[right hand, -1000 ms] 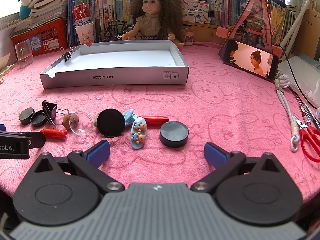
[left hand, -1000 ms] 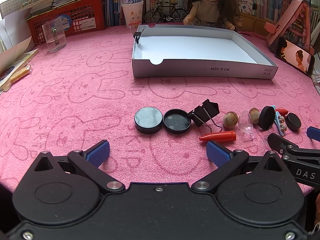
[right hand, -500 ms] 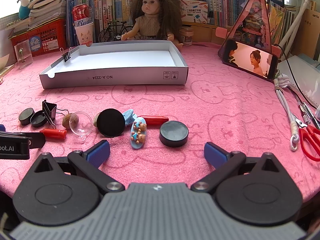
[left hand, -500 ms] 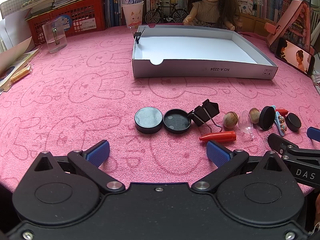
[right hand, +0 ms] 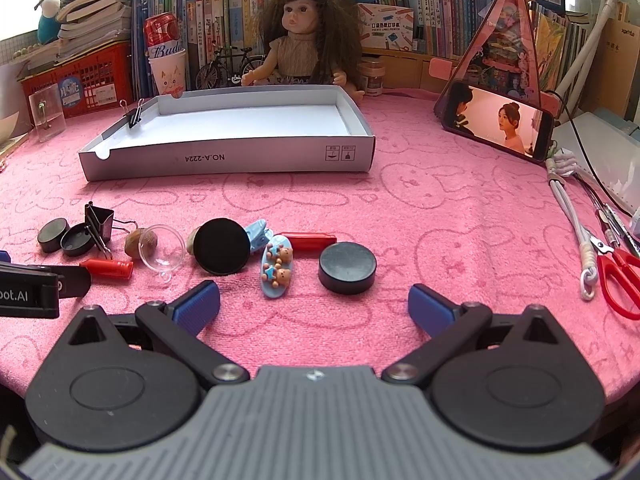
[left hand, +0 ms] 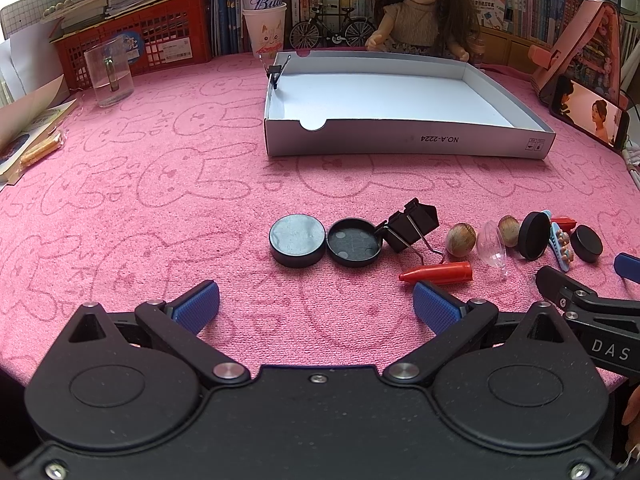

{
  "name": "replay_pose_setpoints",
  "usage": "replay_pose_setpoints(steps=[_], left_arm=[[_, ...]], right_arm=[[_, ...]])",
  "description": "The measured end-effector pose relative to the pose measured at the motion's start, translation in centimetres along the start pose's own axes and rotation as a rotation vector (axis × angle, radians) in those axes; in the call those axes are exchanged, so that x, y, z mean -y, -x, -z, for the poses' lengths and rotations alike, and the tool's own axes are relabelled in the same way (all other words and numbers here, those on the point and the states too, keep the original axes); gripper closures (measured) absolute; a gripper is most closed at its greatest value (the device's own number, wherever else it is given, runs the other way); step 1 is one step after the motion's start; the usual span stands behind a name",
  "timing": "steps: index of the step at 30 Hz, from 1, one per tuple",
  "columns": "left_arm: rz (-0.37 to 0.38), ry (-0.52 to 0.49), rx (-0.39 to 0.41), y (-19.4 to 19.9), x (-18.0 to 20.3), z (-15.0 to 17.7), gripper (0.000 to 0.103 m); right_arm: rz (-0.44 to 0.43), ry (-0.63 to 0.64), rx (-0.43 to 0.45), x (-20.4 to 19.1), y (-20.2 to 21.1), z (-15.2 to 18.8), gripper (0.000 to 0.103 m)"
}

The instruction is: Organize rigid objects

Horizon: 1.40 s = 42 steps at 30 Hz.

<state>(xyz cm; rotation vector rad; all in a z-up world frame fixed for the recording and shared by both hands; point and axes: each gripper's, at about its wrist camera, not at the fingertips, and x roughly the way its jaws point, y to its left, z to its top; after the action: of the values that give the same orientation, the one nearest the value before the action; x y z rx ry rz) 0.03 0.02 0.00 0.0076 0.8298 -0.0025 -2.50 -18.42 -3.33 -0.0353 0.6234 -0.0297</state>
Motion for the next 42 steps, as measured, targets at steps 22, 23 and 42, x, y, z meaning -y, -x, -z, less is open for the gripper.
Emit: replay_pose_setpoints(steps=[22,23,42], left_arm=[[0.129,-0.016,0.056,2.2,-0.9,0.3,0.054],[0.156,-0.017,0.061,2.4,-0.8,0.3,0.054],[0.162,-0.05,0.092,1.9,4.2,0.5,0.054]], right_arm=[[-0.025,-0.016,0.136,2.1,1.2,0.0,0.011],[-0.019,-0.013,0.139,2.2,1.2,-0.1,0.012],[0.001,0.006,0.129,3.2,0.2,0.0,0.027]])
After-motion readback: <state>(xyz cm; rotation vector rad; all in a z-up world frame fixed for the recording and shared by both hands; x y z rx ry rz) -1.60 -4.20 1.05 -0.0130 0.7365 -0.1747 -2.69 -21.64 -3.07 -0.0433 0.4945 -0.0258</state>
